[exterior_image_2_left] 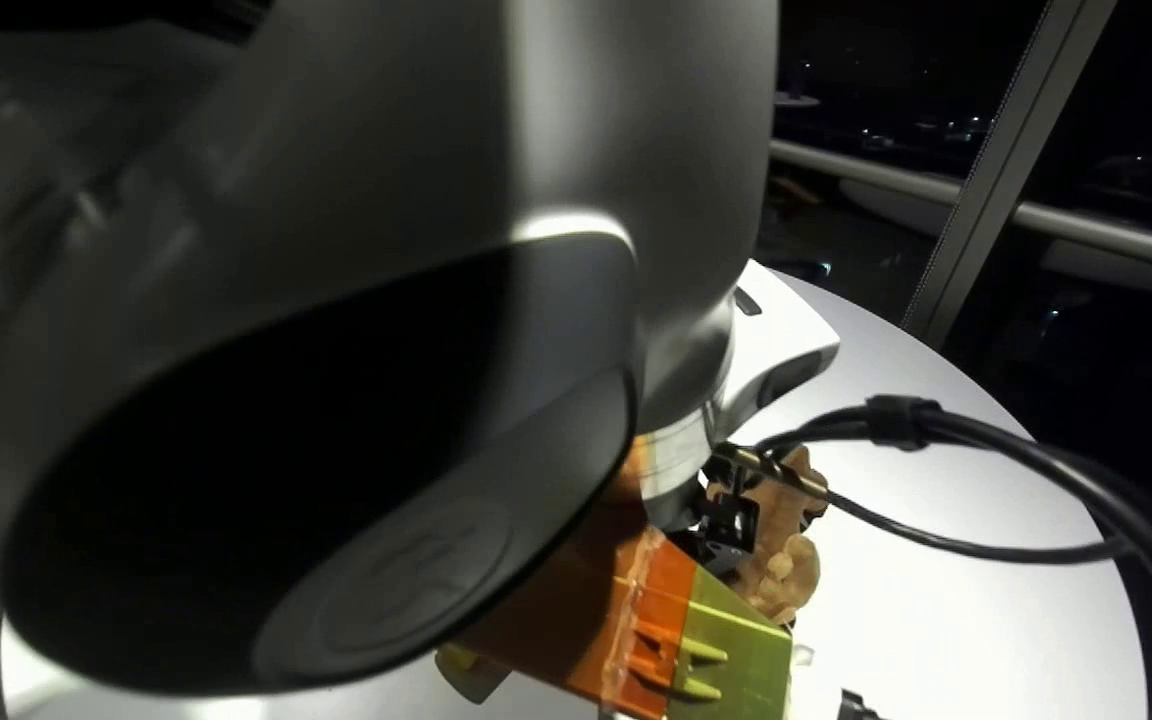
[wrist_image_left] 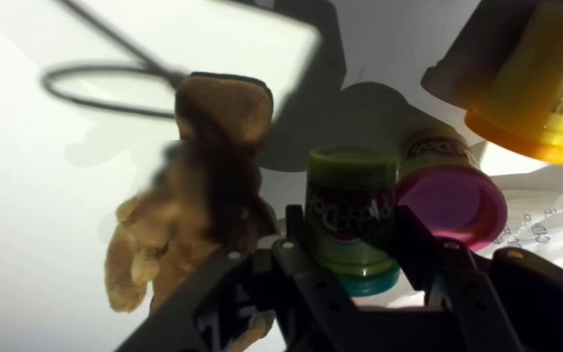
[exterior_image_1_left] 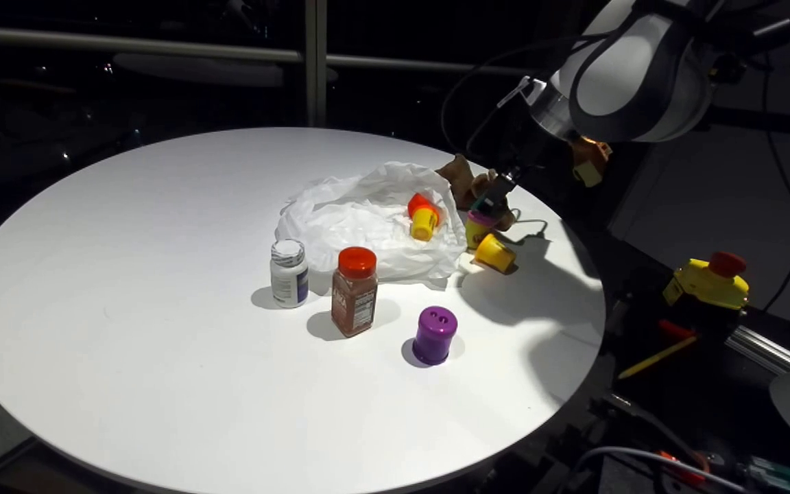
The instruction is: Remove the contents in the plastic bag and put them on the table.
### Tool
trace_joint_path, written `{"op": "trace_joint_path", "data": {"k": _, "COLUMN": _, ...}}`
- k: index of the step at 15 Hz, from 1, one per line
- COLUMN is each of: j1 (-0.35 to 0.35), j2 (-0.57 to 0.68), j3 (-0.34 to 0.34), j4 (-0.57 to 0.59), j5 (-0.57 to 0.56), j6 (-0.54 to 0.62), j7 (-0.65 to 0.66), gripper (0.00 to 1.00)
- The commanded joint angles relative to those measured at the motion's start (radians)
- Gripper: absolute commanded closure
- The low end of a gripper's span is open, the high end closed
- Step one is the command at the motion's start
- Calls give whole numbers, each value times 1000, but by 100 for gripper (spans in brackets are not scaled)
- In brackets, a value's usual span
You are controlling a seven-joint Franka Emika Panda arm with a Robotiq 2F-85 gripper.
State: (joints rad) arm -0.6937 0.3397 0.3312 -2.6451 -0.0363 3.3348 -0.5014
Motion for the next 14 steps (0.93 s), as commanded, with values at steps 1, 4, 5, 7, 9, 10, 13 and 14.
{"op": "trace_joint_path", "data": {"k": 1, "j1": -91, "j2": 18, "j3": 18, "j4": -4, "j5": -35, "j6": 15, "j7": -11, "gripper": 77}}
{"op": "trace_joint_path", "data": {"k": 4, "j1": -89, "j2": 53, "j3": -16, "j4": 26, "j5": -30, "j6": -22, "j7": -20, "gripper": 77}}
{"op": "trace_joint_path", "data": {"k": 5, "j1": -73, "j2": 67, "j3": -33, "j4": 39, "j5": -22, "j6": -33, "j7": -21, "gripper": 77}}
{"op": "trace_joint_path", "data": {"k": 7, "j1": -50, "j2": 92, "j3": -53, "j4": 64, "j5": -14, "j6": -48, "j7": -18, "gripper": 77}}
{"op": "trace_joint_path", "data": {"k": 9, "j1": 18, "j2": 104, "j3": -136, "j4": 91, "j5": -115, "j6": -58, "j7": 88, "gripper": 77}}
{"op": "trace_joint_path", "data": {"k": 10, "j1": 50, "j2": 110, "j3": -167, "j4": 105, "j5": -127, "j6": -57, "j7": 110, "gripper": 77}}
{"op": "trace_joint_path", "data": {"k": 13, "j1": 109, "j2": 89, "j3": -226, "j4": 120, "j5": -126, "j6": -58, "j7": 171, "gripper": 20}}
{"op": "trace_joint_path", "data": {"k": 14, "j1": 118, "j2": 68, "j3": -235, "j4": 117, "j5": -122, "j6": -61, "j7": 190, "gripper": 12}}
